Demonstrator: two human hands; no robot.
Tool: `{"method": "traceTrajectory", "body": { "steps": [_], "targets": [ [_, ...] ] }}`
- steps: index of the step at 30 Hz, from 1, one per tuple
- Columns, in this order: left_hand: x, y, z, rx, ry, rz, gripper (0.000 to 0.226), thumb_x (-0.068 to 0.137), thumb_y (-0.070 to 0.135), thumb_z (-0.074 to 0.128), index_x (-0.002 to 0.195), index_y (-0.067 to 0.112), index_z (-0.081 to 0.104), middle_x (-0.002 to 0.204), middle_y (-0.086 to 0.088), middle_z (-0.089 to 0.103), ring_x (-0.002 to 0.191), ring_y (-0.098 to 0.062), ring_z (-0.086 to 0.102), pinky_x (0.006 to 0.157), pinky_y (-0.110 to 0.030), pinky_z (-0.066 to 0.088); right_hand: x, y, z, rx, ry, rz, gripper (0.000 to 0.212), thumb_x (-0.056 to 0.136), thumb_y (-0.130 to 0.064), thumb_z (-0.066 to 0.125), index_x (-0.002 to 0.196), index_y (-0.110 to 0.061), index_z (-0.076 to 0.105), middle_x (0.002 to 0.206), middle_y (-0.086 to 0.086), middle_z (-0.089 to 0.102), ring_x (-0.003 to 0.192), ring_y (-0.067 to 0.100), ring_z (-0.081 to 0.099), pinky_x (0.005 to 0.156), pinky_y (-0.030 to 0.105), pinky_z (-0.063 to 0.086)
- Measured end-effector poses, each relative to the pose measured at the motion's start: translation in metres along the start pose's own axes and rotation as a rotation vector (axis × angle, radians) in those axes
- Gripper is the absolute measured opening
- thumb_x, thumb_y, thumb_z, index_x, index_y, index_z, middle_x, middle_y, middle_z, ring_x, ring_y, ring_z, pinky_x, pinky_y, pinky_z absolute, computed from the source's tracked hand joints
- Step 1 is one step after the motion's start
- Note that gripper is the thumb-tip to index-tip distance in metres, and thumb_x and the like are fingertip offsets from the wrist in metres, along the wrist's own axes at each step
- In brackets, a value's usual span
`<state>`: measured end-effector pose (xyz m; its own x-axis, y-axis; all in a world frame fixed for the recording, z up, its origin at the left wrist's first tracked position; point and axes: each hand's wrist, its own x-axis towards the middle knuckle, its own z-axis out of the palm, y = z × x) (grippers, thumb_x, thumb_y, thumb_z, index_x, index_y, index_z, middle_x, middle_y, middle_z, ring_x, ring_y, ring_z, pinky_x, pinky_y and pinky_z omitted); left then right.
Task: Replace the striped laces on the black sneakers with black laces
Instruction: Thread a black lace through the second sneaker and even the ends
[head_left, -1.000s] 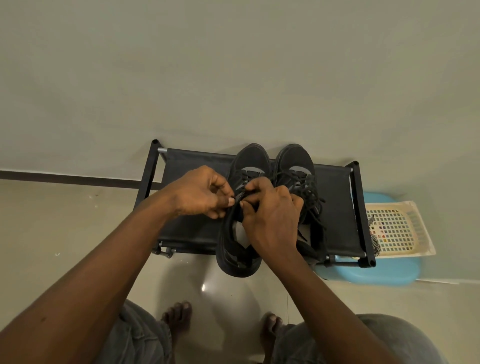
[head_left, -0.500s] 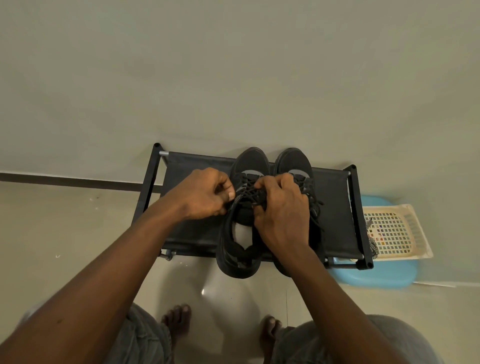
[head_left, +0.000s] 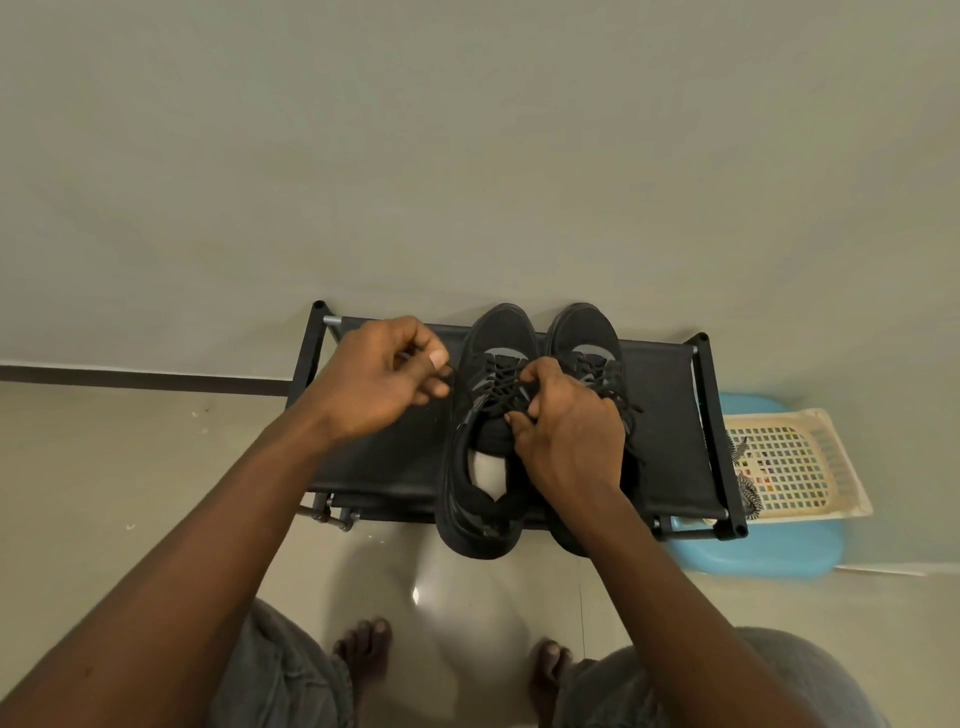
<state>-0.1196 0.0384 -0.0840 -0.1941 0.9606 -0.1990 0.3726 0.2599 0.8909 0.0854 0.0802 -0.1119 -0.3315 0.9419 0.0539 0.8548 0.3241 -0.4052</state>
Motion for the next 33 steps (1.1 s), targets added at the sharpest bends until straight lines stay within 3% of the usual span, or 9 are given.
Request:
{"method": "traceTrajectory", "body": {
  "steps": [6,9,11,13,15,19,23,30,33],
  "targets": [
    [-0.002,0.011,-0.001,-0.666,-0.006,-0.036,0.018,0.108,0.012,0.046,0.096,0.01,0.06,0.099,-0.009,0.076,0.104,-0.026,0.075,0.092,-0.037,0.061,0.001,-0.002,-0.002,-0.005,-0.026,0.013,0.043,0.086,-0.036,0.078,0.123,-0.026,0.058,0.092,-0.007,0.068,0.091,0.02,0.067,0.086,0.04,0.049],
    [0.0,0.015,0.009,-0.918,-0.042,-0.129,0.022,0.11,0.012,0.041,0.094,0.014,0.056,0.08,-0.006,0.068,0.065,-0.016,0.066,0.082,-0.037,0.062,0.0,-0.002,-0.003,0.003,-0.023,0.003,0.044,0.086,-0.036,0.077,0.125,-0.027,0.058,0.092,-0.007,0.068,0.091,0.02,0.067,0.085,0.039,0.05],
    [0.0,0.012,0.017,-0.552,-0.003,-0.114,0.019,0.109,0.014,0.046,0.093,0.016,0.057,0.073,0.0,0.058,0.055,-0.009,0.05,0.068,-0.032,0.054,-0.001,-0.003,-0.002,0.007,-0.023,-0.006,0.046,0.086,-0.036,0.078,0.126,-0.026,0.058,0.092,-0.007,0.068,0.091,0.02,0.067,0.084,0.039,0.051],
    [0.002,0.008,0.021,0.117,-0.016,-0.002,0.007,0.101,0.016,0.061,0.099,0.022,0.062,0.083,0.006,0.063,0.07,-0.008,0.059,0.07,-0.026,0.05,-0.001,-0.003,-0.001,-0.001,-0.013,-0.02,0.046,0.086,-0.035,0.078,0.126,-0.024,0.059,0.092,-0.006,0.068,0.092,0.022,0.067,0.083,0.039,0.05],
    [0.003,0.004,0.026,0.441,-0.14,0.014,0.023,0.093,0.01,0.067,0.108,0.027,0.062,0.092,0.008,0.067,0.085,-0.007,0.066,0.078,-0.025,0.055,-0.001,-0.002,0.0,-0.004,-0.005,-0.031,0.047,0.085,-0.034,0.079,0.126,-0.023,0.06,0.092,-0.005,0.068,0.093,0.023,0.067,0.084,0.04,0.05],
    [0.005,0.004,0.033,0.515,-0.189,-0.024,0.032,0.092,0.001,0.064,0.114,0.024,0.068,0.093,0.01,0.07,0.086,-0.003,0.066,0.078,-0.016,0.053,-0.002,0.001,0.001,-0.005,0.019,-0.038,0.051,0.084,-0.033,0.08,0.13,-0.021,0.061,0.098,-0.002,0.071,0.098,0.026,0.067,0.087,0.041,0.05],
    [0.007,0.004,0.034,0.509,-0.147,-0.001,0.03,0.095,0.004,0.063,0.117,0.024,0.068,0.092,0.012,0.068,0.087,-0.003,0.065,0.086,-0.024,0.055,-0.002,0.0,0.002,-0.009,0.031,-0.041,0.056,0.084,-0.033,0.081,0.134,-0.02,0.061,0.104,0.002,0.073,0.102,0.028,0.068,0.09,0.043,0.051],
    [0.006,0.005,0.031,0.433,-0.047,0.058,0.026,0.096,0.01,0.065,0.113,0.03,0.066,0.092,0.013,0.068,0.073,-0.001,0.063,0.065,-0.016,0.045,-0.001,0.001,0.001,-0.001,0.011,-0.034,0.057,0.085,-0.035,0.079,0.137,-0.021,0.059,0.102,0.0,0.073,0.101,0.026,0.068,0.091,0.043,0.051],
    [0.009,0.003,0.027,0.24,0.126,0.078,0.026,0.099,0.009,0.061,0.11,0.031,0.066,0.092,0.013,0.066,0.073,0.003,0.06,0.066,-0.014,0.043,-0.001,0.003,0.001,0.0,-0.005,-0.027,0.059,0.087,-0.037,0.078,0.14,-0.023,0.056,0.101,-0.003,0.072,0.102,0.024,0.067,0.094,0.043,0.05]
  ]
}}
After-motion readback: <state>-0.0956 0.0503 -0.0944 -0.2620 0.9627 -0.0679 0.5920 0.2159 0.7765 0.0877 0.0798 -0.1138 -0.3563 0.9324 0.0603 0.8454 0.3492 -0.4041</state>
